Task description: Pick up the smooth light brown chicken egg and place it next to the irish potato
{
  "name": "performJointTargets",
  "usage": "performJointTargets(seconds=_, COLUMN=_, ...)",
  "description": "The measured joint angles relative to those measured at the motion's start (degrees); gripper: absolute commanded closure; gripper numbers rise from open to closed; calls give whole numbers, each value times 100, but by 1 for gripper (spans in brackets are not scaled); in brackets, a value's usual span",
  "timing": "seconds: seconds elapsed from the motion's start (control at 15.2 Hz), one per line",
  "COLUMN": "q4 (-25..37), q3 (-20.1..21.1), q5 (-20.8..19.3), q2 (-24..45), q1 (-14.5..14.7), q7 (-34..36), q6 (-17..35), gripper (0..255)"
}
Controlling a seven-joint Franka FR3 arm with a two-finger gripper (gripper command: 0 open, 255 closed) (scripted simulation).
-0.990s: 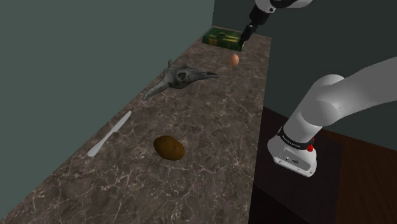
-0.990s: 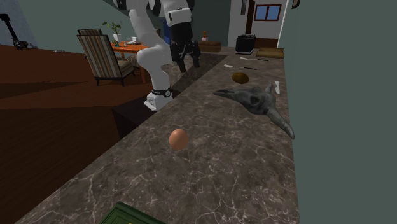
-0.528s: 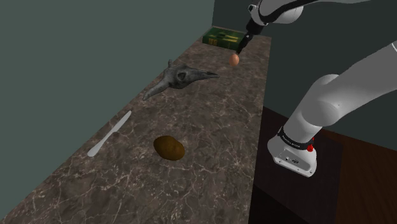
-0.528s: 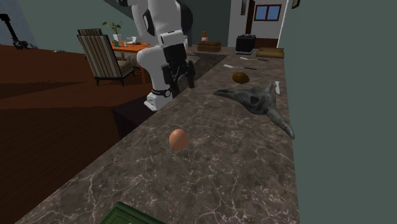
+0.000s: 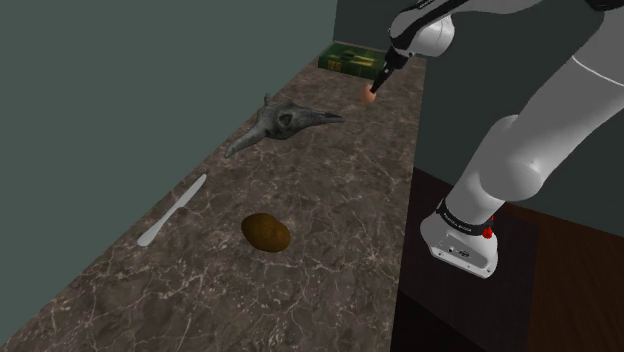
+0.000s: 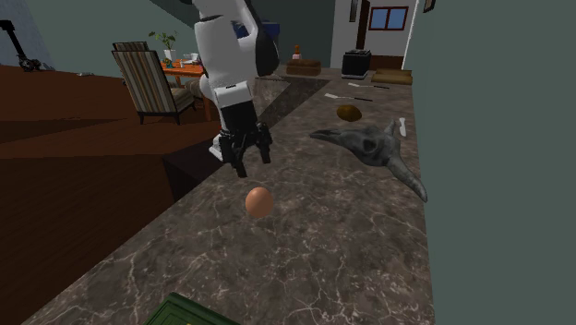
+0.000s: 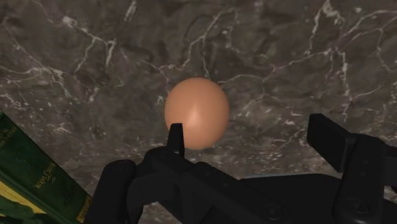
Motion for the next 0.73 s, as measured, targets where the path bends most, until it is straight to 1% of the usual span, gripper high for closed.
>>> performJointTargets(seconds=0.13, q4=245, q3=-301, q5=831, q2=563, q1=201, q7=-785, q6=149, gripper=0)
performJointTargets(seconds=0.26, q4=412, q3=-354, q5=1367, q2=910, q1=254, q7=-1221, q6=206, gripper=0)
performJointTargets(seconds=0.46, q4=546, q3=-303, q5=1967, q2=1275, q1=234, q7=-1674, q6=272, gripper=0)
performJointTargets(seconds=0.66, q4=681, q3=-143, q5=2596, q2=1675, q1=144, q7=-2118, q6=351, gripper=0)
performJointTargets(seconds=0.73, q4=696, q3=-107, q5=2695, q2=1733, q1=128, q7=-2179, q6=368, gripper=0)
